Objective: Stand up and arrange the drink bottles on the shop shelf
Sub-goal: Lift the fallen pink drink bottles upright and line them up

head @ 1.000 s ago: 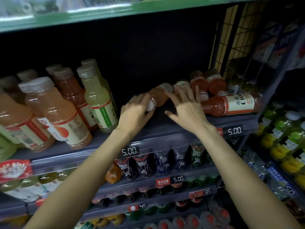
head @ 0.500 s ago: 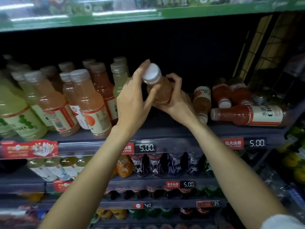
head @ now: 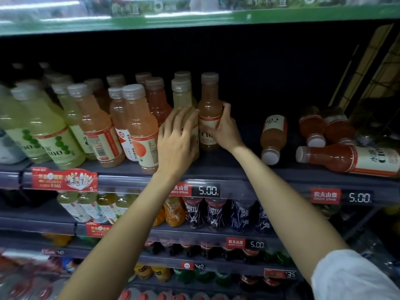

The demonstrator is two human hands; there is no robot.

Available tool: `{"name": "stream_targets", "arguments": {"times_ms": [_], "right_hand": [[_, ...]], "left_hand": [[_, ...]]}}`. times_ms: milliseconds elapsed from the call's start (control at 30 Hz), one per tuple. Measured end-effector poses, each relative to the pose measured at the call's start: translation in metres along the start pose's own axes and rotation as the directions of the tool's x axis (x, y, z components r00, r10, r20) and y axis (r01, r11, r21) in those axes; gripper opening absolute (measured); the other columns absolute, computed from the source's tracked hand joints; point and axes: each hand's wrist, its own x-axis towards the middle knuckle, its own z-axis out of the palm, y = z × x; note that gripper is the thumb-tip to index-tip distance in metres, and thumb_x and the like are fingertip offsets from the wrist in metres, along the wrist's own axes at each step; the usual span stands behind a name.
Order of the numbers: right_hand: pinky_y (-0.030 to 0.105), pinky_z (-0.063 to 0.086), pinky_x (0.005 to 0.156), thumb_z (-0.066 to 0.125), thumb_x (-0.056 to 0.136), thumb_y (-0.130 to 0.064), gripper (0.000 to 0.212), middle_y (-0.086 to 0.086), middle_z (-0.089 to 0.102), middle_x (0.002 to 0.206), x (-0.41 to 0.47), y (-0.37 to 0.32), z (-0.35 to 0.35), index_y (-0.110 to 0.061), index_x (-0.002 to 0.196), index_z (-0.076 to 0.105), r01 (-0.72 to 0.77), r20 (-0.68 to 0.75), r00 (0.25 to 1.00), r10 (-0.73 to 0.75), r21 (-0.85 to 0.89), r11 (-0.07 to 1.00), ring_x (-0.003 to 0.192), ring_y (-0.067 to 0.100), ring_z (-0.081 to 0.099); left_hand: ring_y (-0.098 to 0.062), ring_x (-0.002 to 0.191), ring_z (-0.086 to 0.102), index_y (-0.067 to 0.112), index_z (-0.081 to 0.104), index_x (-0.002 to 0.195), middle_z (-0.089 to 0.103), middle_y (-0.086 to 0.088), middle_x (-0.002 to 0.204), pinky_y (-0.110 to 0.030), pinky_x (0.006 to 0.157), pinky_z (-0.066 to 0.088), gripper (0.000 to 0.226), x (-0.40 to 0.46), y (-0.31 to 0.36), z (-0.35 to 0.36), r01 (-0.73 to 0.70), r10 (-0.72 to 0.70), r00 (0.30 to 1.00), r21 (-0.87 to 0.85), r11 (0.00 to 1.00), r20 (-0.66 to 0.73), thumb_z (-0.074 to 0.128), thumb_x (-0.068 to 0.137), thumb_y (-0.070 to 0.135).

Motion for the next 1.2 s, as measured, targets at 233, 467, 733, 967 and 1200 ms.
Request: {"name": "stream_targets", "arguments": {"times_ms": [233,467,733,967,1200], "right_hand": [[0.044,0.033,0.107,0.055,0.093,-0.04,0.061,0.009,0.027,0.151,-0.011,-0.003,-0.031,-0.015,0.145,0.033,0.077,0.021,0.996,-0.084,-0.666,0.742,0.139,0.028,0.022],[0.036,0.026,0.106,0.04,0.099,-0.024,0.035,0.002,0.041,0.146,-0.065,0.027,-0.092,-0.014,0.13,0.054,0.074,0.052,0.997,-0.053,-0.715,0.696,0.132,0.027,0.034],[0.033,0.032,0.11,0.039,0.09,0.003,0.056,0.006,0.04,0.147,-0.079,0.036,-0.124,-0.02,0.141,0.041,0.087,0.122,0.992,-0.029,-0.504,0.859,0.134,0.023,0.038],[0.033,0.028,0.109,0.054,0.088,0.0,0.07,0.002,0.023,0.152,-0.06,0.041,-0.129,-0.026,0.147,0.028,0.103,0.18,0.983,0.022,-0.654,0.75,0.137,0.023,0.025],[0.032,0.037,0.095,0.077,0.074,-0.035,0.075,-0.006,0.047,0.138,-0.059,0.026,-0.119,-0.03,0.138,0.038,0.086,-0.002,0.993,-0.116,-0.658,0.748,0.127,0.017,0.041]], "left_hand": [[-0.024,0.118,0.047,0.014,0.059,0.126,0.061,-0.004,0.128,-0.04,0.093,0.041,0.047,-0.01,0.005,0.001,-0.127,0.112,0.978,-0.075,0.989,-0.173,0.061,0.08,0.009],[-0.028,0.095,0.061,0.017,0.061,0.121,0.068,-0.003,0.099,-0.036,0.08,0.046,0.046,0.005,0.053,0.027,-0.205,0.267,0.943,-0.284,0.937,0.2,0.053,0.087,0.047],[-0.032,0.098,0.06,0.01,0.044,0.127,0.056,-0.009,0.116,-0.038,0.074,0.047,0.072,0.015,0.104,0.056,0.099,0.034,0.843,-0.217,0.971,0.537,0.063,0.079,0.061],[-0.03,0.09,0.061,0.009,0.06,0.109,0.06,-0.009,0.104,-0.035,0.07,0.048,0.044,0.009,0.087,0.039,0.17,-0.004,0.929,-0.416,0.894,0.371,0.074,0.07,0.024],[-0.009,0.092,0.057,0.004,0.068,0.106,0.062,-0.007,0.1,-0.013,0.079,0.045,0.041,0.032,0.085,-0.002,0.015,0.008,0.999,-0.654,0.757,0.032,0.065,0.071,0.027]]}}
